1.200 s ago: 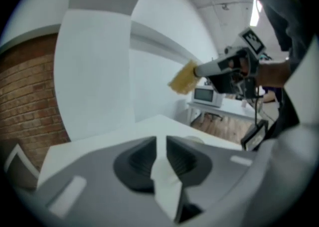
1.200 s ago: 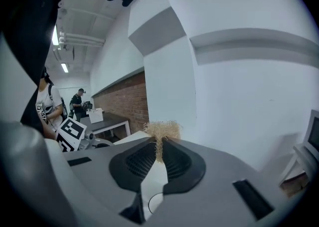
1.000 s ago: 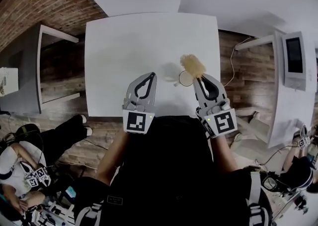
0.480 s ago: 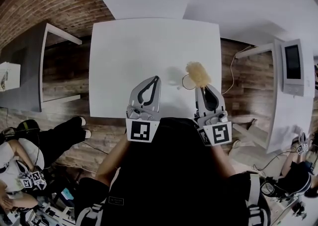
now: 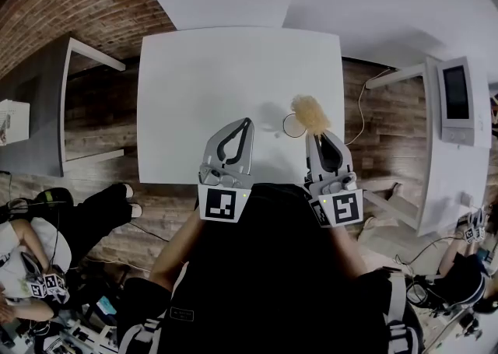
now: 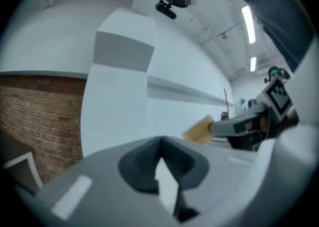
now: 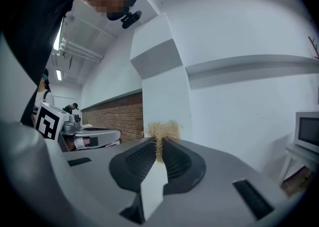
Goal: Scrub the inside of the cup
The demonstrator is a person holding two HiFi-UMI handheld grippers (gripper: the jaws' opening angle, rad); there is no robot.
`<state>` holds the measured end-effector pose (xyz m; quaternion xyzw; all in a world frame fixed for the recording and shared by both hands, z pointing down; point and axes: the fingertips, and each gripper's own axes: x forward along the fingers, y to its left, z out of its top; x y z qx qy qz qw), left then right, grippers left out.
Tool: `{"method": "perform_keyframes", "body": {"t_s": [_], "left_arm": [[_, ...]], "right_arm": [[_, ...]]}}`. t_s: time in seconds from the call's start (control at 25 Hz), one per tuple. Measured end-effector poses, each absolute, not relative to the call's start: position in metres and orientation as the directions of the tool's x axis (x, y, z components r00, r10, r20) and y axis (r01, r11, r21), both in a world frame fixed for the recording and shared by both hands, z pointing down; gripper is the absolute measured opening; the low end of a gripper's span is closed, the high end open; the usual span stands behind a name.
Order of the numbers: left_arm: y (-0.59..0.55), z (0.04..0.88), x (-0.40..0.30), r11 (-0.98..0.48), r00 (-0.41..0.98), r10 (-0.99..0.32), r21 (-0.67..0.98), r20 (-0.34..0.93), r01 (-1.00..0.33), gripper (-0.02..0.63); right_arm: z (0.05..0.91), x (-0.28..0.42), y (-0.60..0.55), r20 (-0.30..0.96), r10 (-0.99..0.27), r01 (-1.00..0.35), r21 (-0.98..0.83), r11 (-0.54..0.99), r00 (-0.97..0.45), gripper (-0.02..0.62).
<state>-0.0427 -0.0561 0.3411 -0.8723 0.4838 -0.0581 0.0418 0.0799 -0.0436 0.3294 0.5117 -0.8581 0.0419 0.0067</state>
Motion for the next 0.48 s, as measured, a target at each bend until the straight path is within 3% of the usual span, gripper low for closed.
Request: {"method": "perform_keyframes", "body": {"t_s": [0.32,0.48], "left_arm": [[-0.0549,0.3403,-0.0377,-0.526,0.524,-0.85,-0.09,0.049,-0.845,0.005],[-0.0556,0.3417,-0.0322,-0.549,0.545,-0.835,-0.156,0.069,-0.821,0.005]], "right_arm": [[0.3298,0.0845,-0.0411,0.066,-0.882,-0.884,-0.051,0.464,-0.466,0.034],[0.3246,0.0847,-0.0438,0.041,-0.883,-0.882,-0.073,0.465,-0.468,0.034]]}}
